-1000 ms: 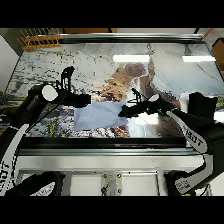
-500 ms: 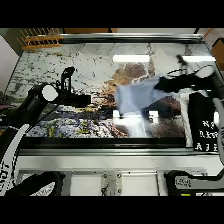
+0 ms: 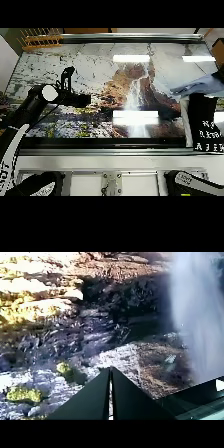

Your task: Fold the clothes and pants, and hang the long-sleeved shirts on hangers.

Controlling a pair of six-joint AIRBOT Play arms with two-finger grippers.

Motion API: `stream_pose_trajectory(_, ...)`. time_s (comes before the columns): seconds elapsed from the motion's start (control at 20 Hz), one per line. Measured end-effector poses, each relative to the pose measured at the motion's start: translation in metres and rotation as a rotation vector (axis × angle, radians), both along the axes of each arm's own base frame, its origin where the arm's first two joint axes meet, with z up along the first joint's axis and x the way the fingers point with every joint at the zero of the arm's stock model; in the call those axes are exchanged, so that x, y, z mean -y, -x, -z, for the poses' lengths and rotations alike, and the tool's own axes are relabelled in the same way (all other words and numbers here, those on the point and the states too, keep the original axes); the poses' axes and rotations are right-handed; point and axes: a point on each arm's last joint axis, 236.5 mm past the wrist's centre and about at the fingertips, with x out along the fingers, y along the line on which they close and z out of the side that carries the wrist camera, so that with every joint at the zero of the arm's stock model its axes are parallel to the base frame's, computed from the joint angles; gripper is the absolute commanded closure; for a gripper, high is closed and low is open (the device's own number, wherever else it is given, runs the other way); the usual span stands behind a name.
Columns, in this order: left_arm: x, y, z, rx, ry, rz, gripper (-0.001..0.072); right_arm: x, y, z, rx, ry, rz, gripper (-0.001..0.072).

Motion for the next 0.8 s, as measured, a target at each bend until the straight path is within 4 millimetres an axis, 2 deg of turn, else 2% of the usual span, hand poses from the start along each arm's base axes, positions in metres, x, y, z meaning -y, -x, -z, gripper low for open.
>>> stream_pose_trajectory(0.15, 0.000, 0.000, 0.000, 0.000, 0.000, 0.000, 0.0701, 0.030, 0.029, -0.023, 0.005, 0.073, 0.107, 0.0692)
stream_pose_trajectory(0.25, 0.000, 0.000, 0.000, -0.001, 0.001, -0.003, 0.0701, 0.043, 0.055, -0.024, -0.054, 0.126, 0.174, 0.0692)
stream_pose_trajectory(0.35, 0.000, 0.000, 0.000, -0.001, 0.001, -0.002, 0.0701, 0.052, 0.084, -0.014, -0.133, 0.164, 0.237, 0.0692)
stream_pose_trajectory(0.5, 0.000, 0.000, 0.000, -0.001, 0.001, -0.002, 0.0701, 0.054, 0.127, 0.017, -0.273, 0.185, 0.308, 0.0691)
stream_pose_trajectory(0.7, 0.000, 0.000, 0.000, 0.000, 0.000, 0.001, 0.0701, 0.045, 0.182, 0.077, -0.464, 0.181, 0.351, 0.0691)
stream_pose_trajectory(0.8, 0.000, 0.000, 0.000, 0.000, -0.001, 0.001, 0.0701, 0.041, 0.202, 0.102, -0.540, 0.181, 0.358, 0.0691)
